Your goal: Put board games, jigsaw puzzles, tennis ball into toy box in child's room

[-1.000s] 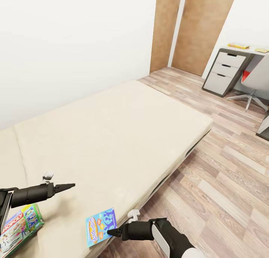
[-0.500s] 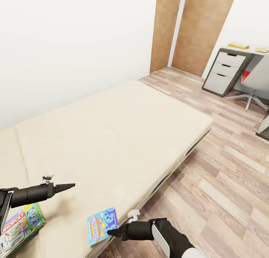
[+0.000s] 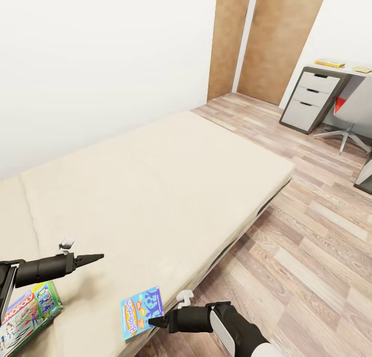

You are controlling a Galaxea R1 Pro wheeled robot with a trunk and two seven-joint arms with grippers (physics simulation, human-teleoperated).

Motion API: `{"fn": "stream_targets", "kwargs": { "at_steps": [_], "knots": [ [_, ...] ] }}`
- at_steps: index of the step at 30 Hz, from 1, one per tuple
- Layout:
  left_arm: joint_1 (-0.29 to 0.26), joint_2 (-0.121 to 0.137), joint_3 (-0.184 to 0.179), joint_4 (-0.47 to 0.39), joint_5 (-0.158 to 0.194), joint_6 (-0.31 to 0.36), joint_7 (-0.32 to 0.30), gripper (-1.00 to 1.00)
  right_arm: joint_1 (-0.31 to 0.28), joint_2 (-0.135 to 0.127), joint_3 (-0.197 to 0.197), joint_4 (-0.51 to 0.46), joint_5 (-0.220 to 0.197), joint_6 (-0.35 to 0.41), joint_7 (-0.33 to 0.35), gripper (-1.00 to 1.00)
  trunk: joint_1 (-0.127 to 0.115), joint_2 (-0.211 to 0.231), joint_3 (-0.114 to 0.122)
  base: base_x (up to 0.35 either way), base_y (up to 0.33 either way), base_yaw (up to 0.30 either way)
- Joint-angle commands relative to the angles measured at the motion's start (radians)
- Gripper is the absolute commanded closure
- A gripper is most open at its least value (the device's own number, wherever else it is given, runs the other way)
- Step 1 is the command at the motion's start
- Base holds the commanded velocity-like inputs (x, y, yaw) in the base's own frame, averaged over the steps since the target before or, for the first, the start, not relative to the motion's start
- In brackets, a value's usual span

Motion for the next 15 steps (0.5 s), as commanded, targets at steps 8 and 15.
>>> {"fn": "stream_targets", "kwargs": {
  "at_steps": [8, 15],
  "knots": [
    [-0.001, 0.0, 0.001, -0.001, -0.011, 0.01, -0.009, -1.0, -0.001, 0.0, 0.001, -0.001, -0.022, 0.005, 0.001, -1.0, 0.0, 0.0, -0.001, 0.0, 0.0, 0.0],
    [-0.001, 0.001, 0.001, -0.001, -0.01, 0.01, -0.009, -1.0, -0.001, 0.0, 0.001, -0.001, -0.022, 0.005, 0.002, -1.0, 0.0, 0.0, -0.001, 0.0, 0.0, 0.0]
  ]
}}
